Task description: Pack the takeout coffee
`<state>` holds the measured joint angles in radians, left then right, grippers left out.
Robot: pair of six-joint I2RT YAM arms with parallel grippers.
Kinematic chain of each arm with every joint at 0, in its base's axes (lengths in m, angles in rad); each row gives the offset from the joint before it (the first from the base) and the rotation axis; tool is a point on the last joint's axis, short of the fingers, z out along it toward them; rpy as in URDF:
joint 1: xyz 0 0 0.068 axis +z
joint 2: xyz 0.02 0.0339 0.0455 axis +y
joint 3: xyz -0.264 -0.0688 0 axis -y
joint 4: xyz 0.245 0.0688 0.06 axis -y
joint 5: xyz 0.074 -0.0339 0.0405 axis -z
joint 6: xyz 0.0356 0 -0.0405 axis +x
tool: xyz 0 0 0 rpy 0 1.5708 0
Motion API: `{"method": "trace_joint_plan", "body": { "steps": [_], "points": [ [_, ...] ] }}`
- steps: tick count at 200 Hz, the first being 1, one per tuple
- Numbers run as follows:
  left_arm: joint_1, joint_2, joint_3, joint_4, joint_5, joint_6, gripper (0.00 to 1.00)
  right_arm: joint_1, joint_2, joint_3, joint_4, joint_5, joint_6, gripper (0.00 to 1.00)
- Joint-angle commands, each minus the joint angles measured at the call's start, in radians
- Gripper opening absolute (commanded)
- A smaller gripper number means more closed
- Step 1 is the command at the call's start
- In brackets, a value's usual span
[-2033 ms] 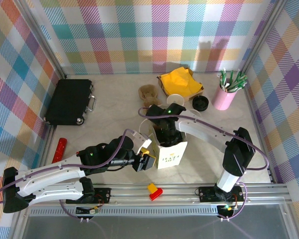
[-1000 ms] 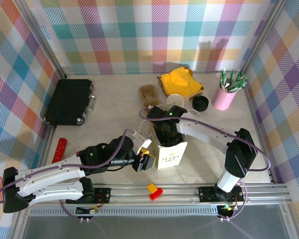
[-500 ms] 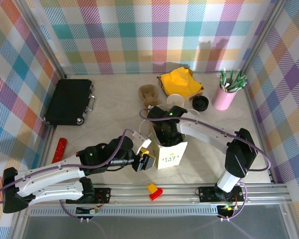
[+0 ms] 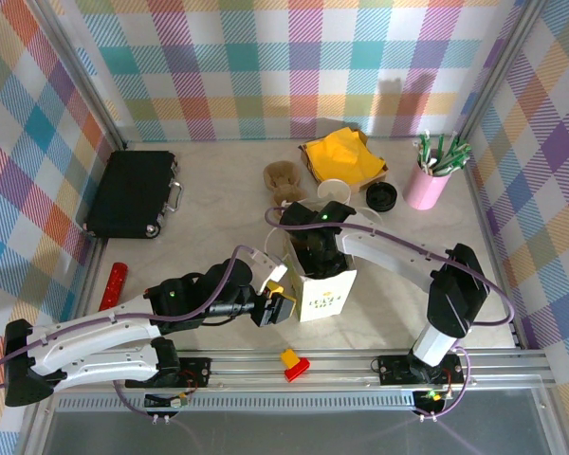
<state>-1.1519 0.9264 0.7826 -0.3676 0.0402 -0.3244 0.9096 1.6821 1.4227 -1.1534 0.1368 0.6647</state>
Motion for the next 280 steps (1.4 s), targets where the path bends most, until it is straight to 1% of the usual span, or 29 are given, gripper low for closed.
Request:
{"method": "trace_joint_plan", "body": {
  "steps": [1,104,185,218,254,280],
  "points": [
    [-0.012,-0.014,0.012,-0.009,-0.011,-0.004,0.51,0.000,0.086,-0.045,0.001,-0.032,-0.010,0.56],
    [-0.012,-0.019,0.011,-0.013,-0.016,-0.008,0.51,0.000,0.094,-0.051,0.008,-0.034,-0.009,0.57],
    [-0.012,-0.042,0.009,-0.028,-0.028,-0.005,0.51,0.000,0.094,-0.010,-0.015,-0.034,-0.004,0.58],
    [-0.012,-0.048,0.013,-0.035,-0.036,0.001,0.51,0.000,0.090,0.050,-0.063,-0.019,-0.001,0.63],
    [-0.012,-0.053,0.014,-0.035,-0.039,0.002,0.51,0.000,0.073,0.104,-0.103,-0.006,0.000,0.74],
    [-0.012,-0.060,0.015,-0.043,-0.040,0.005,0.51,0.000,0.060,0.140,-0.140,0.004,0.000,0.77]
  ]
}}
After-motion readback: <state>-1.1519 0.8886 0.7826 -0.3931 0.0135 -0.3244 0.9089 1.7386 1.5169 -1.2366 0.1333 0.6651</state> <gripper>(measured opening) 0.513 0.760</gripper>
